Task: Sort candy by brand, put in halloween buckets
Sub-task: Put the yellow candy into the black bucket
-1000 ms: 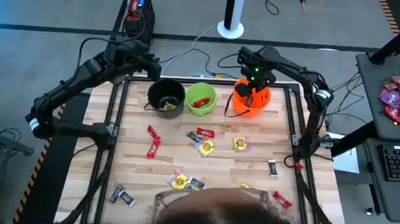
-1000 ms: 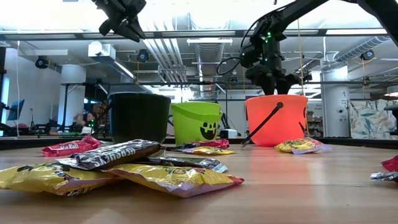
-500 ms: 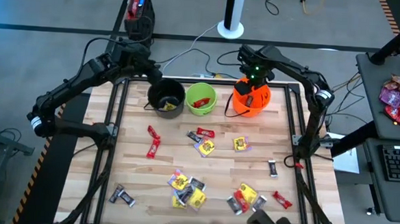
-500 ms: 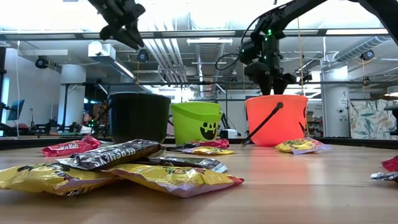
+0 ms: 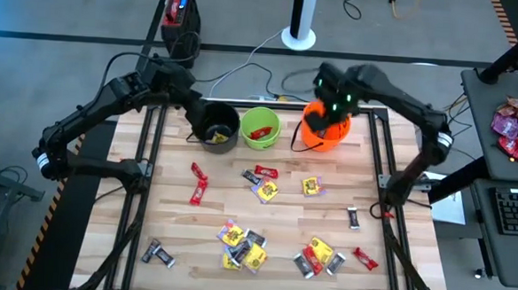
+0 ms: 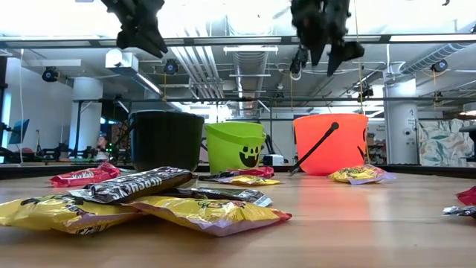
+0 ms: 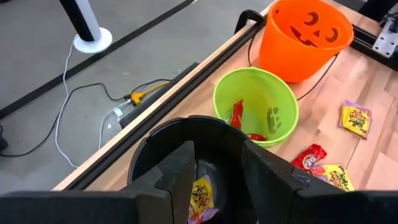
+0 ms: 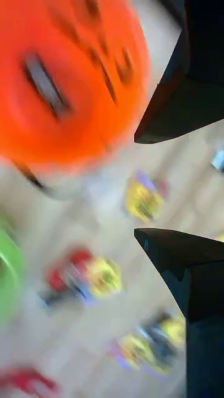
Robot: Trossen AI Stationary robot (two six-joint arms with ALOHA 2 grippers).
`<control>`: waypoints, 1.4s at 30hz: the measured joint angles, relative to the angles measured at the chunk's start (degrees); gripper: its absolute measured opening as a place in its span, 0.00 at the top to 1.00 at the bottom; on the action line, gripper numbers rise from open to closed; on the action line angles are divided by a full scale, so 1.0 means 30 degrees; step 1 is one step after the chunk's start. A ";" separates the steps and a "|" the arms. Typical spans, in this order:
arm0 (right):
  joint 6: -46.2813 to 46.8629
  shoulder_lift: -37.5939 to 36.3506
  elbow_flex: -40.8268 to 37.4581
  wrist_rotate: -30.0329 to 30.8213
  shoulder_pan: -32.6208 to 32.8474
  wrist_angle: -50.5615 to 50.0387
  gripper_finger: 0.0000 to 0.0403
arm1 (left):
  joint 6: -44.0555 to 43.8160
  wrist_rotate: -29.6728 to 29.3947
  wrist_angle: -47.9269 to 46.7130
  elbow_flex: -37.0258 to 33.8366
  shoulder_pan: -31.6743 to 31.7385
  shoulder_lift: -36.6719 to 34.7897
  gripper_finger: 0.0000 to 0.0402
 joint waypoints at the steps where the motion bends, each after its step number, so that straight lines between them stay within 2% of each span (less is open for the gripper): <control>1: 0.0361 -0.0195 -0.0306 -0.0351 0.0900 -0.0035 0.44 | 0.0052 0.0002 0.0000 -0.0008 -0.0063 0.0000 0.70; 6: 0.2201 -0.1022 -0.2849 -0.0716 0.5187 -0.0499 0.44 | 0.0151 0.0006 0.0017 -0.0008 -0.0546 0.0007 0.70; 10: 0.3793 -0.1948 -0.6206 -0.0664 0.7403 0.0108 0.44 | 0.0153 0.0007 0.0130 -0.0015 -0.0787 0.0015 0.70; 12: 0.4367 -0.2428 -0.8322 -0.0680 0.7891 0.1478 0.44 | 0.0151 0.0000 0.0175 -0.0015 -0.0796 0.0022 0.70; 16: 0.5130 -0.3047 -1.2671 -0.0023 0.7946 0.6355 0.44 | 0.0094 0.0000 0.0363 -0.0015 -0.0791 0.0022 0.70; 21: 0.6514 -0.2593 -1.6241 0.0597 0.7863 1.1313 0.44 | -0.0292 -0.0005 0.0469 -0.0015 -0.0889 0.0022 0.70; 24: 0.7756 -0.2336 -1.7189 0.1182 0.7863 1.2770 0.44 | -0.0463 -0.0007 0.0481 -0.0015 -0.1017 0.0022 0.70; 29: 0.8498 -0.1920 -1.7752 0.3378 0.7859 1.3055 0.44 | -0.0571 -0.0007 0.0925 -0.0015 -0.1039 0.0022 0.70; 34: 0.7478 -0.1113 -1.7958 0.3176 0.7863 1.5506 0.47 | -0.0428 -0.0015 0.1405 -0.0015 -0.1017 0.0015 0.70; 38: 0.7139 -0.0089 -1.7924 0.2709 0.7858 1.5964 0.56 | -0.0205 -0.0015 0.1483 -0.0015 -0.1017 0.0015 0.70; 42: 0.6423 0.0184 -1.7880 0.2410 0.7863 1.6238 0.74 | 0.0032 -0.0044 0.1486 -0.0015 -0.1017 0.0041 0.70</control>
